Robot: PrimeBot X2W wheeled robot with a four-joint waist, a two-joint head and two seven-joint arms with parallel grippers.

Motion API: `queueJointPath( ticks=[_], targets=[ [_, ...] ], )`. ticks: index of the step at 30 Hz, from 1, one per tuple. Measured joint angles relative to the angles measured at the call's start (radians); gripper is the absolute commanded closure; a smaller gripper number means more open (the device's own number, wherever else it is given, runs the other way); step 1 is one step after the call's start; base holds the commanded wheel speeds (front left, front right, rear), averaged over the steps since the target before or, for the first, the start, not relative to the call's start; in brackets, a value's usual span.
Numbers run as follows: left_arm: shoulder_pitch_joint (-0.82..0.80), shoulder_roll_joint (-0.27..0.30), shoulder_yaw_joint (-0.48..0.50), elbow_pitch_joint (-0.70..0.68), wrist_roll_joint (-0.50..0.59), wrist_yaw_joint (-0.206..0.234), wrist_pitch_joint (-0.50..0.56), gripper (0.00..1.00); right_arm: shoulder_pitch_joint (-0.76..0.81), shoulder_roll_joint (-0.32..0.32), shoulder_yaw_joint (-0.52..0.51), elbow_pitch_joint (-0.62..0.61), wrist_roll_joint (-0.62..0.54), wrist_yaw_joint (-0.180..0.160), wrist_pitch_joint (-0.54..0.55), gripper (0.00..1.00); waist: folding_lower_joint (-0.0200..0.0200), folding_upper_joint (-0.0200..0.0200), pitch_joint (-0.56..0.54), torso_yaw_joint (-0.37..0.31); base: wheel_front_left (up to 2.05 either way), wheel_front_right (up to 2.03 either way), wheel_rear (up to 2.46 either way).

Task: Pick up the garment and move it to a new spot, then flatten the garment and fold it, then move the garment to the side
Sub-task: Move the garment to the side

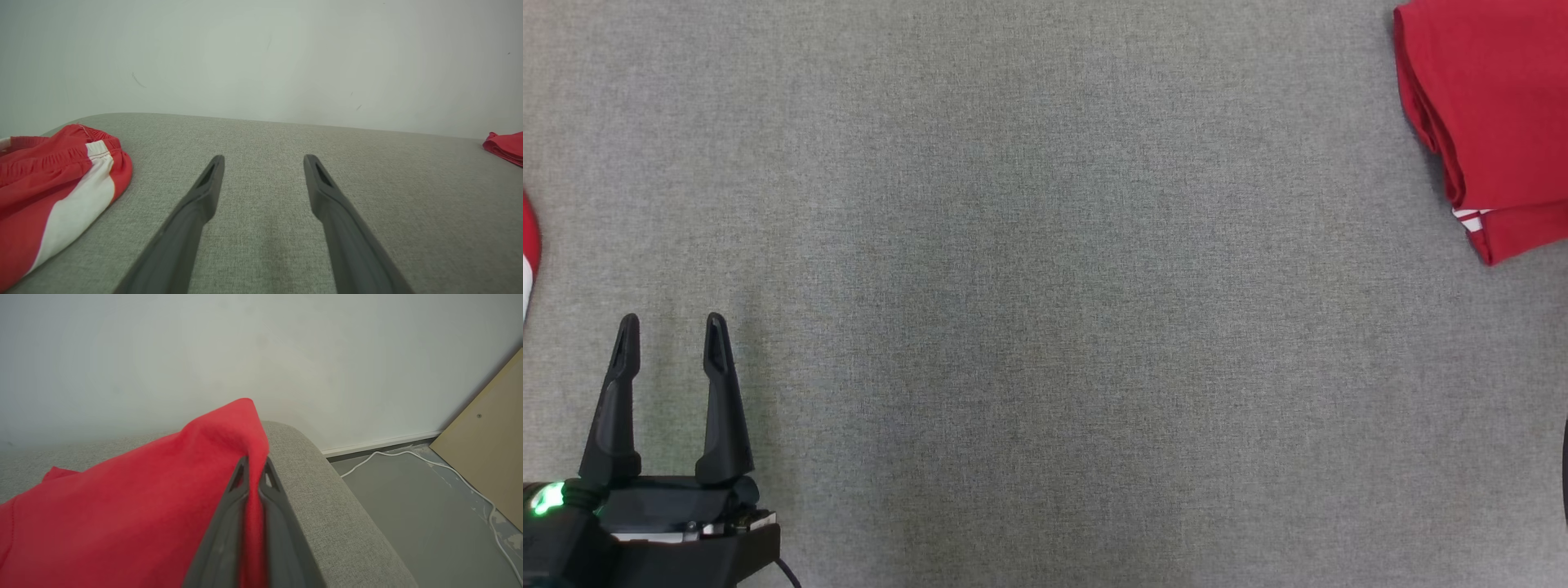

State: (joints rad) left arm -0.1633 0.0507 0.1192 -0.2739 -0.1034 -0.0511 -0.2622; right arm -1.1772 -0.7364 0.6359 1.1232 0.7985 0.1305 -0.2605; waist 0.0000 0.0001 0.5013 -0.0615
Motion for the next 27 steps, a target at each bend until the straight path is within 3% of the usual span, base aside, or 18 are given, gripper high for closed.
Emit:
queueJointPath(
  ticks=[1, 2, 12, 19, 27],
  targets=[
    [0.000, 0.000, 0.000, 0.001, 0.000, 0.000, 0.000, 0.00, -0.001, 0.003, -0.001, 0.007, 0.000, 0.000, -0.001, 0.64, 0.0000, 0.0000, 0.000, 0.000, 0.00, 0.00, 0.00],
    [0.000, 0.000, 0.000, 0.001, 0.000, 0.000, 0.000, 0.00, -0.002, 0.004, -0.002, 0.012, 0.000, 0.000, -0.001, 0.00, 0.0000, 0.0000, -0.001, 0.000, 0.00, 0.00, 0.00],
    [0.000, 0.000, 0.003, 0.022, 0.006, 0.001, 0.000, 0.00, -0.011, 0.012, -0.067, -0.012, -0.062, 0.000, -0.001, 0.00, 0.0000, 0.0000, -0.033, 0.001, 0.00, 0.00, 0.00],
    [0.022, 0.000, 0.007, 0.068, -0.028, 0.010, 0.000, 0.00, 0.085, 0.074, -0.205, -0.197, -0.114, 0.000, -0.001, 0.00, 0.0000, 0.0000, -0.095, -0.005, 0.00, 0.00, 0.00],
    [0.062, 0.000, 0.006, 0.120, -0.065, 0.026, 0.000, 0.00, 0.323, 0.209, -0.373, -0.414, -0.239, 0.000, -0.001, 0.00, -0.0002, -0.0002, -0.200, -0.012, 0.00, 0.00, 0.00]
  ],
)
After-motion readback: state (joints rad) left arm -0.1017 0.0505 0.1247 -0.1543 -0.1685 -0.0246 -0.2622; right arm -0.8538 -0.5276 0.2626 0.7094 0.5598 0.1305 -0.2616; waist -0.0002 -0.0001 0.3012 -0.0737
